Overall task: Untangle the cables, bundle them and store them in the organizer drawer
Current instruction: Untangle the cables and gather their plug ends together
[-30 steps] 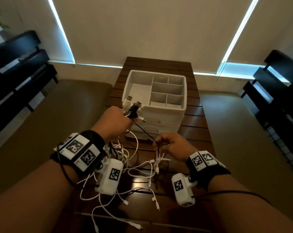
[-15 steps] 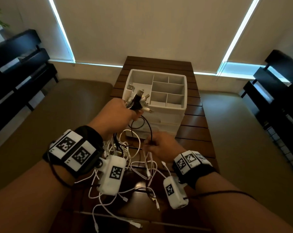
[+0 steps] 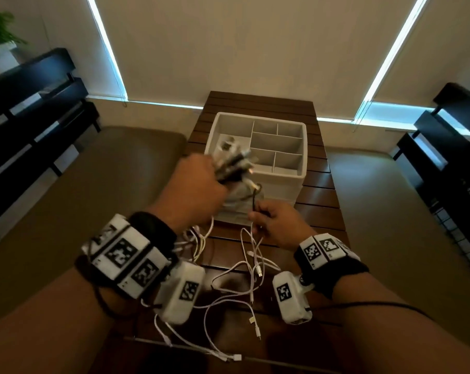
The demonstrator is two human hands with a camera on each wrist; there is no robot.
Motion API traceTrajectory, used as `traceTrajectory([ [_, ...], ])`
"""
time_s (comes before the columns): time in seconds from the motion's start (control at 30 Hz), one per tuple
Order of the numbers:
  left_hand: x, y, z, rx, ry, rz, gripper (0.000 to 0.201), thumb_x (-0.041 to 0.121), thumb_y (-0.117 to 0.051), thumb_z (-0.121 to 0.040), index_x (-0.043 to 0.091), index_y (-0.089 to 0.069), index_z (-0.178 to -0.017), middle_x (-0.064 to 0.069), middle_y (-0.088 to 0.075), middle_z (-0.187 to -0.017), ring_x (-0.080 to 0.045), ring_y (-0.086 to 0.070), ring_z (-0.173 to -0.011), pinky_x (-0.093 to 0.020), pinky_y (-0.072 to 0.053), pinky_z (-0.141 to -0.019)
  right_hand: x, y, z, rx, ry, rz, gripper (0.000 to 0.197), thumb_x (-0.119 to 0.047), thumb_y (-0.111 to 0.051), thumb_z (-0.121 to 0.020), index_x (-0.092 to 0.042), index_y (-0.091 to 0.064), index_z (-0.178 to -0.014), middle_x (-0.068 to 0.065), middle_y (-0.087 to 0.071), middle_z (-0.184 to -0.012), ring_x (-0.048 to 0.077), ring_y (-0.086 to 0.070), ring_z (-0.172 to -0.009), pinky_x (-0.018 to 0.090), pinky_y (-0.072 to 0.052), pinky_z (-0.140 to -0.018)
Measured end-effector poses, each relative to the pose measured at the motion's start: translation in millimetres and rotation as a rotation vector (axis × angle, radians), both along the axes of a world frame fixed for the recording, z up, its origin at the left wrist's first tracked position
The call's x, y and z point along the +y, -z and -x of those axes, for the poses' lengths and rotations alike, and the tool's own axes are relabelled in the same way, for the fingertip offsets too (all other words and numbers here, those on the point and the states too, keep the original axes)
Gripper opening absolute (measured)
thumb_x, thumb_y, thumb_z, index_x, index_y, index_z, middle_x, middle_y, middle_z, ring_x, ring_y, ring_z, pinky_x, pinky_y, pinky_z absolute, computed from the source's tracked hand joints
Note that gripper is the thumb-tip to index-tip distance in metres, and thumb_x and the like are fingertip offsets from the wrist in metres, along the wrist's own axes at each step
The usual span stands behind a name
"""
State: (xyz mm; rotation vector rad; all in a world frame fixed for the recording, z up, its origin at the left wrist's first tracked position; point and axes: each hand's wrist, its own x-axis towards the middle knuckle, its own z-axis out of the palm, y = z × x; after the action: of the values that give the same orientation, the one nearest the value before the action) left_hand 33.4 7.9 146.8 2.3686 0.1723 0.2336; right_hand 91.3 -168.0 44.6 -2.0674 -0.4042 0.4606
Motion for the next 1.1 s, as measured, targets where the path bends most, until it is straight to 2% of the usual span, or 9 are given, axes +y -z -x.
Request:
traceTrajectory([
  [0.07, -14, 15, 1, 0.031, 0.119, -0.016, 0.016, 0.031, -0.076, -0.08, 0.021, -0.065, -0.075, 0.011, -0.057, -0.063, 0.001, -0.054, -0.057, -0.01, -0.036, -0.048, 2, -2, 1, -0.071, -0.055, -0.024, 0.017, -0.005, -0.053, -0.092, -0.012, -0.061, -0.079, 0.002, -0.059, -0.066, 0.008, -0.053, -0.054, 0.024, -0.042, -0.055],
  [0.2, -18, 38, -4, 0.209, 0.063, 0.254, 0.022, 0.025, -0.077, -0.08, 0.018, -0.061, -0.068, 0.002, -0.059, -0.061, -0.008, -0.052, -0.052, -0.013, -0.038, -0.045, 2, -10, 7, -0.338, -0.138, 0.014, 0.033, -0.039, -0.053, -0.084, -0.016, -0.07, -0.1, 0.001, -0.072, -0.089, 0.011, -0.067, -0.081, 0.029, -0.053, -0.074],
  [0.33, -11, 45, -5, 0.285, -0.055, 0.456, 0.01, 0.014, -0.073, -0.077, 0.006, -0.068, -0.073, -0.009, -0.061, -0.064, -0.019, -0.054, -0.057, -0.03, -0.041, -0.053, 6, -9, 2, -0.383, -0.066, 0.038, 0.01, -0.014, -0.067, -0.087, -0.011, -0.074, -0.094, -0.002, -0.071, -0.085, -0.006, -0.06, -0.069, 0.006, -0.041, -0.065],
  [0.4, -1, 43, -7, 0.284, -0.083, 0.418, 0.009, 0.01, -0.072, -0.077, 0.005, -0.066, -0.075, -0.006, -0.056, -0.061, -0.018, -0.049, -0.052, -0.028, -0.037, -0.049, -1, -4, -2, -0.435, -0.024, 0.104, 0.011, -0.021, -0.069, -0.086, -0.012, -0.073, -0.086, -0.002, -0.069, -0.078, 0.002, -0.059, -0.064, 0.007, -0.043, -0.06],
  [0.53, 28, 26, -8, 0.23, -0.157, 0.343, 0.016, 0.016, -0.074, -0.078, 0.01, -0.063, -0.069, 0.004, -0.05, -0.047, -0.012, -0.043, -0.044, -0.025, -0.032, -0.045, -17, 2, -6, -0.324, 0.135, 0.083, 0.009, -0.022, -0.072, -0.082, -0.019, -0.068, -0.075, 0.0, -0.07, -0.074, 0.016, -0.066, -0.069, 0.04, -0.057, -0.069],
  [0.67, 38, 9, -8, 0.087, -0.177, 0.263, 0.022, 0.025, -0.081, -0.076, 0.016, -0.062, -0.071, 0.0, -0.057, -0.063, -0.011, -0.05, -0.054, -0.025, -0.036, -0.048, -17, 2, -1, -0.34, 0.049, 0.26, 0.016, -0.026, -0.077, -0.078, -0.025, -0.064, -0.069, -0.007, -0.066, -0.073, 0.008, -0.061, -0.072, 0.026, -0.051, -0.067],
  [0.77, 18, 17, -4, 0.196, -0.011, 0.335, 0.022, 0.027, -0.087, -0.067, 0.017, -0.072, -0.08, 0.002, -0.07, -0.073, -0.007, -0.065, -0.066, -0.019, -0.046, -0.056, -2, -7, 2, -0.338, 0.004, 0.249, 0.019, -0.025, -0.074, -0.08, -0.026, -0.059, -0.069, -0.014, -0.055, -0.067, 0.001, -0.051, -0.066, 0.014, -0.037, -0.057],
  [0.93, -4, 47, -3, 0.313, 0.027, 0.213, 0.015, 0.021, -0.082, -0.075, 0.011, -0.071, -0.077, -0.007, -0.069, -0.071, -0.013, -0.058, -0.056, -0.025, -0.043, -0.052, 11, -13, -1, -0.368, 0.024, 0.132, 0.023, -0.017, -0.071, -0.082, -0.028, -0.055, -0.069, -0.006, -0.061, -0.073, 0.012, -0.057, -0.071, 0.026, -0.043, -0.064],
  [1.1, 20, 20, -4, 0.201, -0.103, 0.209, 0.016, 0.014, -0.075, -0.08, 0.011, -0.066, -0.067, 0.007, -0.052, -0.044, -0.002, -0.043, -0.039, -0.02, -0.034, -0.044, -15, 10, -5, -0.192, -0.005, 0.176, 0.012, -0.019, -0.072, -0.082, -0.016, -0.062, -0.076, 0.002, -0.068, -0.081, 0.014, -0.064, -0.076, 0.029, -0.052, -0.072],
])
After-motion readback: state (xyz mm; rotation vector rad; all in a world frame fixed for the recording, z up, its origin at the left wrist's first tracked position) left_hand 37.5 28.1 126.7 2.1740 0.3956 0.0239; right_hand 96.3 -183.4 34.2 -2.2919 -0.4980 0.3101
